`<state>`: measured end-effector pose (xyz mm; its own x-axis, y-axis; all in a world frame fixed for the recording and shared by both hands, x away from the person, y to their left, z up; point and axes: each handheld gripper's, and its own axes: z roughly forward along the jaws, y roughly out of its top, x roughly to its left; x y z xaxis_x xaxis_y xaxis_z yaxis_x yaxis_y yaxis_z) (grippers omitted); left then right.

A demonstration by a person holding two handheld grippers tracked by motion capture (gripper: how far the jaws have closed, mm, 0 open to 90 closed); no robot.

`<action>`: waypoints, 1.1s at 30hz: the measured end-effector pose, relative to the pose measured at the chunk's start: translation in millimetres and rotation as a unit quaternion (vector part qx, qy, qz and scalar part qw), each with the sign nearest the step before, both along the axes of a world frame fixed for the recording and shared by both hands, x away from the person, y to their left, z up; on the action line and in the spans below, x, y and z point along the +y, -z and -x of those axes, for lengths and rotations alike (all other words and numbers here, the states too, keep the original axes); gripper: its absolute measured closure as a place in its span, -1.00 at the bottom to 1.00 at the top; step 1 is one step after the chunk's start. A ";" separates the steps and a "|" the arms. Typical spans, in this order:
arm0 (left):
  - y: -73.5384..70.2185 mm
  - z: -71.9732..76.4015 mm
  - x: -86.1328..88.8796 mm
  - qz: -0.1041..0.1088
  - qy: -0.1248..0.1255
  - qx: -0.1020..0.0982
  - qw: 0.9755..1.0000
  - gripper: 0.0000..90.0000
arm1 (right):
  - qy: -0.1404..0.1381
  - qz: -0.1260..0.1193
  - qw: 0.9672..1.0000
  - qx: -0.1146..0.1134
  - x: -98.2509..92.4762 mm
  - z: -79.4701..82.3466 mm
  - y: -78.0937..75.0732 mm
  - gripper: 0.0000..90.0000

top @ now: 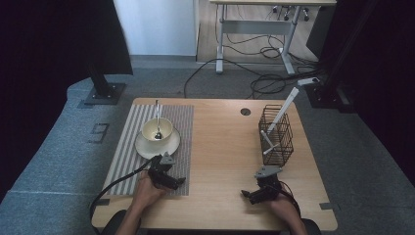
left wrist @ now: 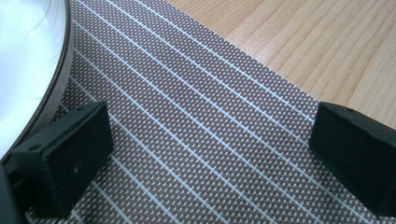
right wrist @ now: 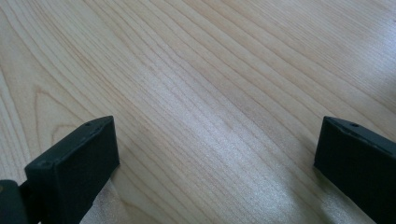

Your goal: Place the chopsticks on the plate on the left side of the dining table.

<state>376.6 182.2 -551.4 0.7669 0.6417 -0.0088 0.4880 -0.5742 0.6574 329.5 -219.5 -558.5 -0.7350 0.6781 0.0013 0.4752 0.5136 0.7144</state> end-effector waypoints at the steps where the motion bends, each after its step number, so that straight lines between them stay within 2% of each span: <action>1: 0.0 0.0 0.0 0.000 0.000 0.000 1.000 -1.00 | 0.000 0.000 1.000 0.000 0.0 0.0 0.0 -1.00; 22: -1.5 -0.5 1.0 0.001 -0.001 0.004 1.000 -1.00 | 0.000 0.000 1.000 0.000 0.0 0.0 0.0 -1.00; 26: -3.8 -0.3 1.8 0.008 -0.001 0.007 1.000 -1.00 | -0.001 0.000 1.000 0.000 0.0 0.0 -0.1 -1.00; 27: -5.9 0.2 2.3 0.018 0.000 0.007 1.000 -1.00 | 0.000 0.000 1.000 0.000 0.0 0.0 -0.1 -1.00; 31: -8.6 1.3 2.5 0.031 0.003 0.010 0.999 -1.00 | 0.000 0.000 1.000 0.000 0.0 0.0 0.0 -1.00; 33: -10.3 2.1 1.8 0.030 0.007 0.010 0.999 -1.00 | -0.001 0.000 1.000 0.000 0.0 0.0 -0.1 -1.00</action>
